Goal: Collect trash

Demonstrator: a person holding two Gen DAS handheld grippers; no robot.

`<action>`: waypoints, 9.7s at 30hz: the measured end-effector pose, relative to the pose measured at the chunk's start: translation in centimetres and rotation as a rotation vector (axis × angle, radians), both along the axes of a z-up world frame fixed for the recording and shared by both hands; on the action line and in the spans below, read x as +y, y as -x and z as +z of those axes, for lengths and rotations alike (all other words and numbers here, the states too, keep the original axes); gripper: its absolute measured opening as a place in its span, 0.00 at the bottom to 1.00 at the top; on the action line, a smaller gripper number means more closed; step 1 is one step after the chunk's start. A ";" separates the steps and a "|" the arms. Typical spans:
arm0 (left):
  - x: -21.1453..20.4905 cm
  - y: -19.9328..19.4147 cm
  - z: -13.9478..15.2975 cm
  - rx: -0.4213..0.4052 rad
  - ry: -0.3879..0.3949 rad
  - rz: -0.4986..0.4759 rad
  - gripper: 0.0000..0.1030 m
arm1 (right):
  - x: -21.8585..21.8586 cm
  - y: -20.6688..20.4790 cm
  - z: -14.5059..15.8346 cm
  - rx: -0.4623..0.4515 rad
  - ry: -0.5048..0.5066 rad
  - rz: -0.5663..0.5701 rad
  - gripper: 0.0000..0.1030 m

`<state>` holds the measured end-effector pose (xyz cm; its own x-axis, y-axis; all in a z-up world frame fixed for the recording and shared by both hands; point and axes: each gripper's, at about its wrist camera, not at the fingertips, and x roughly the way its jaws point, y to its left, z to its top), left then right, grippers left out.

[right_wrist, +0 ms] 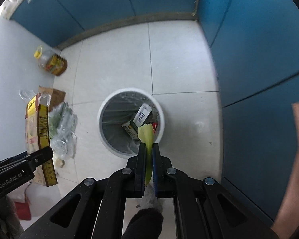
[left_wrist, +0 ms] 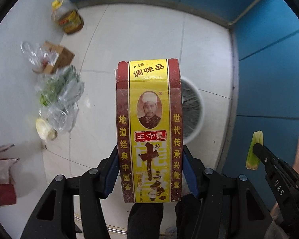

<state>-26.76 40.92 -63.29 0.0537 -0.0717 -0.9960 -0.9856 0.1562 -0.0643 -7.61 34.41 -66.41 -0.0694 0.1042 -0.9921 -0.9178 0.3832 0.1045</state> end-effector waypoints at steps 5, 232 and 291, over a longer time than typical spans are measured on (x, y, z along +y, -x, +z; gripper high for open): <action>1.6 2.0 -6.9 -0.074 0.084 0.084 0.53 | 2.2 1.1 -6.7 0.042 0.018 0.023 0.05; -12.0 3.9 30.1 0.048 -0.346 -0.021 1.00 | -11.2 3.2 31.5 -0.112 -0.166 0.080 1.00; -14.5 -58.3 29.7 -0.298 -0.059 -0.532 0.99 | -30.1 -54.4 31.8 -0.240 -0.313 -0.804 0.17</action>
<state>31.52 26.42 -33.61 0.3025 -0.1101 -0.9468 -0.7125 0.6337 -0.3013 46.76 4.32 -34.58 0.3473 0.2999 -0.8885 -0.3944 0.9063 0.1517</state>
